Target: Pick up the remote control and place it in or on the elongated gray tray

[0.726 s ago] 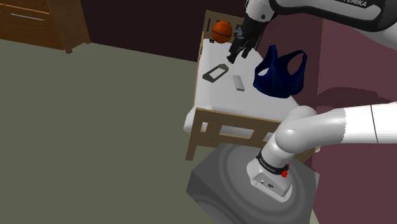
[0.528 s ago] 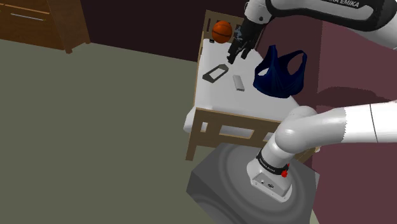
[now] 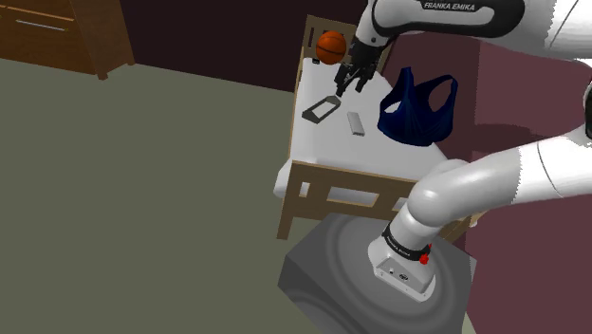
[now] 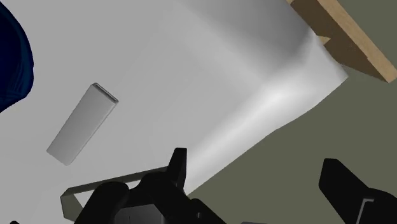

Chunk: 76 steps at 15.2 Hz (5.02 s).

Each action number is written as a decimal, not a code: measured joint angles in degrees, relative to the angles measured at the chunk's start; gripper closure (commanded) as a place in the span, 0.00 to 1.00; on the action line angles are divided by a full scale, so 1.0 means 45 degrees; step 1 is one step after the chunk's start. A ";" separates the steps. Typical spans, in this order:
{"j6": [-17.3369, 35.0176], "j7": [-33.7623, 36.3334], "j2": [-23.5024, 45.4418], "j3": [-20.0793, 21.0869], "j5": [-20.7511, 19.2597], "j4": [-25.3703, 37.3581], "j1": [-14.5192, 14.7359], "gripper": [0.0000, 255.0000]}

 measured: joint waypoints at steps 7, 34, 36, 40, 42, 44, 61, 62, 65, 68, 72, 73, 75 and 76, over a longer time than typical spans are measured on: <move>0.1681 -0.0163 0.2437 -0.1205 -0.0157 0.0503 -0.0706 0.00; 0.4621 -0.2367 1.2179 -0.4105 0.3265 0.5715 -0.3469 0.00; 0.4903 -0.2426 1.2335 -0.4069 0.3359 0.5572 -0.3501 0.00; 0.5112 -0.2479 1.2486 -0.4034 0.3441 0.5505 -0.3532 0.00; 0.5122 -0.2479 1.2496 -0.4031 0.3446 0.5506 -0.3532 0.00; 0.5123 -0.2480 1.2498 -0.4031 0.3447 0.5507 -0.3533 0.00; 0.4407 -0.2349 1.2059 -0.4143 0.3203 0.5823 -0.3468 1.00; 0.4281 -0.2302 1.1968 -0.4158 0.3152 0.5868 -0.3440 1.00; 0.3843 -0.2240 1.1760 -0.4206 0.3034 0.6116 -0.3415 1.00; 0.3407 -0.2139 1.1521 -0.4246 0.2902 0.6335 -0.3365 1.00; 0.2784 -0.2050 1.1309 -0.4284 0.2776 0.6768 -0.3334 1.00; 0.2630 -0.2041 1.1243 -0.4298 0.2742 0.6863 -0.3333 1.00; 0.2315 -0.2012 1.1172 -0.4314 0.2697 0.7114 -0.3331 1.00; 0.2132 -0.2015 1.1110 -0.4331 0.2665 0.7240 -0.3338 1.00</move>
